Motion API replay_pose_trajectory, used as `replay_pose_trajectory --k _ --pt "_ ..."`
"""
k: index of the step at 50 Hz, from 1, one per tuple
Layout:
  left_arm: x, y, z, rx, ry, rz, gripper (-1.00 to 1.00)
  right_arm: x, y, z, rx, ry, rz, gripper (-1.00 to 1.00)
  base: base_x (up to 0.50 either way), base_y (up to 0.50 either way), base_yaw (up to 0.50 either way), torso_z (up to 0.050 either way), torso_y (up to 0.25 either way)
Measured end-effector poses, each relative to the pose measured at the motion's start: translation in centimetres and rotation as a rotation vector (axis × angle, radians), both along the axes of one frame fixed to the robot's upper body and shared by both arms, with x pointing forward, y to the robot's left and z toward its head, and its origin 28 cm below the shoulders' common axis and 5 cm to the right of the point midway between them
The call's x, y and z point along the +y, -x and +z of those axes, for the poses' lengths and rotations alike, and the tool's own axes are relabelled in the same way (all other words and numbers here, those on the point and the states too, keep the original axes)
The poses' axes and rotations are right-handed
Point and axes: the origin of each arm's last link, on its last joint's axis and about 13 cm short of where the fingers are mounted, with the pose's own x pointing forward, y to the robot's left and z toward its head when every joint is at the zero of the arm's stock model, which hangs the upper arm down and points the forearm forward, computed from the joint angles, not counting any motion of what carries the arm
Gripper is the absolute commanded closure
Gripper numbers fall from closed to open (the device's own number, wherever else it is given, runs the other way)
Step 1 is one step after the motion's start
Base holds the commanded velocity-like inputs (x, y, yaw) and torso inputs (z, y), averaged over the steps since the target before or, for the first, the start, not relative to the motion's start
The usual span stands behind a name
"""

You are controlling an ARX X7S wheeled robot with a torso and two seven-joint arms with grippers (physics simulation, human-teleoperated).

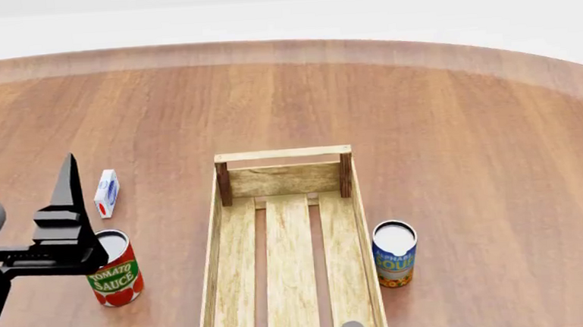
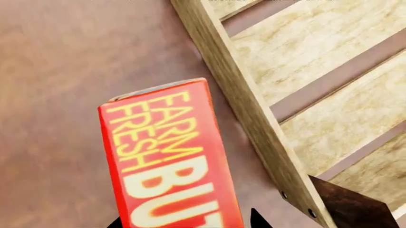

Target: Pick up the butter and put it in the tray.

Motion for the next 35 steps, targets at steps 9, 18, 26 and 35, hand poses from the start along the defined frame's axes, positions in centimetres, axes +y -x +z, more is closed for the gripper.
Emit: replay_pose_trajectory --k 9,18,26,35 --pt "0.0 0.0 0.0 0.002 0.002 0.001 -1.00 0.2 0.4 0.0 -0.002 -0.007 0.021 1.00 0.00 0.00 0.00 0.000 0.000" --pt "0.0 -0.1 0.0 0.004 0.004 0.003 -1.00 1.4 1.7 0.9 0.052 -0.087 0.071 1.00 0.00 0.00 0.00 0.000 0.000" --pt "0.2 -0.1 0.1 0.006 0.008 0.007 -1.00 2.3 2.6 2.0 0.085 -0.119 0.093 1.00 0.00 0.00 0.00 0.000 0.000" --pt "0.3 -0.3 0.2 0.009 0.011 0.013 -1.00 2.8 3.7 4.0 0.108 -0.141 0.045 1.00 0.00 0.00 0.00 0.000 0.000"
